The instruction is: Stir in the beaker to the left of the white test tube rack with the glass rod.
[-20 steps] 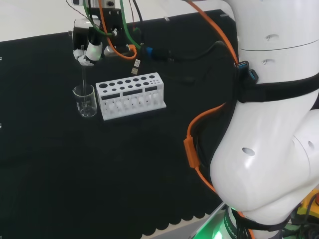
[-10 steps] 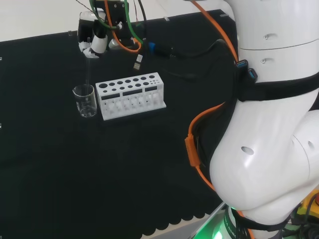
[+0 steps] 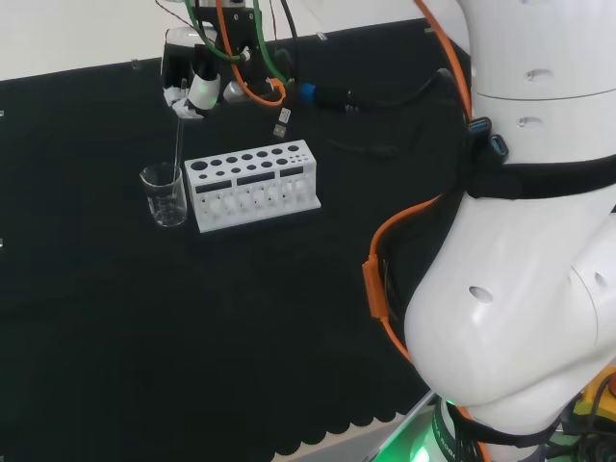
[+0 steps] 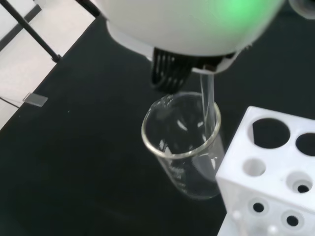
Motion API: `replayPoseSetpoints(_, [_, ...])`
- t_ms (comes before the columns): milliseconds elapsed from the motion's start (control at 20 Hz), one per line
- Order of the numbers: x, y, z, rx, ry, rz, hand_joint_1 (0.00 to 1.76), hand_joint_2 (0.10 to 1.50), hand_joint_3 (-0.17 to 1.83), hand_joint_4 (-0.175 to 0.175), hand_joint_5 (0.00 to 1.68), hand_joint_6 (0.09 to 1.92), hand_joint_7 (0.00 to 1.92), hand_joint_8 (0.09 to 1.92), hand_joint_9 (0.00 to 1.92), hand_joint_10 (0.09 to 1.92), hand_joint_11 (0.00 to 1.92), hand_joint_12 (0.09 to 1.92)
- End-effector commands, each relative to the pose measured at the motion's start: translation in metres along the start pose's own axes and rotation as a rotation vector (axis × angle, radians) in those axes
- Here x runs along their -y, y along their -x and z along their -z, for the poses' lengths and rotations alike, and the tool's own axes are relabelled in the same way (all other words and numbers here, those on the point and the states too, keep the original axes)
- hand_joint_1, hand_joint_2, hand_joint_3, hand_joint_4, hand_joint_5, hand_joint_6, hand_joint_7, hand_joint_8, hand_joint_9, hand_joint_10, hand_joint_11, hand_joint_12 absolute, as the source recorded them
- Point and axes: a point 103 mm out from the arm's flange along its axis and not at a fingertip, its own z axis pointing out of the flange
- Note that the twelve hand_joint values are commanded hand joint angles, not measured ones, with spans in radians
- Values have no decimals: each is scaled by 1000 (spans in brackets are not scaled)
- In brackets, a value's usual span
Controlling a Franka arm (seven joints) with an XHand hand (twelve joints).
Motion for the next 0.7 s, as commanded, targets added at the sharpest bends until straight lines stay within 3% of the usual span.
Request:
replayPoseSetpoints(50, [10,-32,-2,2,-21,10,1338,420,1061,-175,1261,746,1442,756,1912,93,1695,518])
replayPoseSetpoints(400, [0,-50,-6,-1,-23,15,1338,419,1062,-175,1262,745,1442,755,1912,92,1695,518])
replayPoseSetpoints(700, [-12,-50,-15,-2,-43,12,1338,419,1061,-175,1261,745,1442,754,1913,92,1695,519])
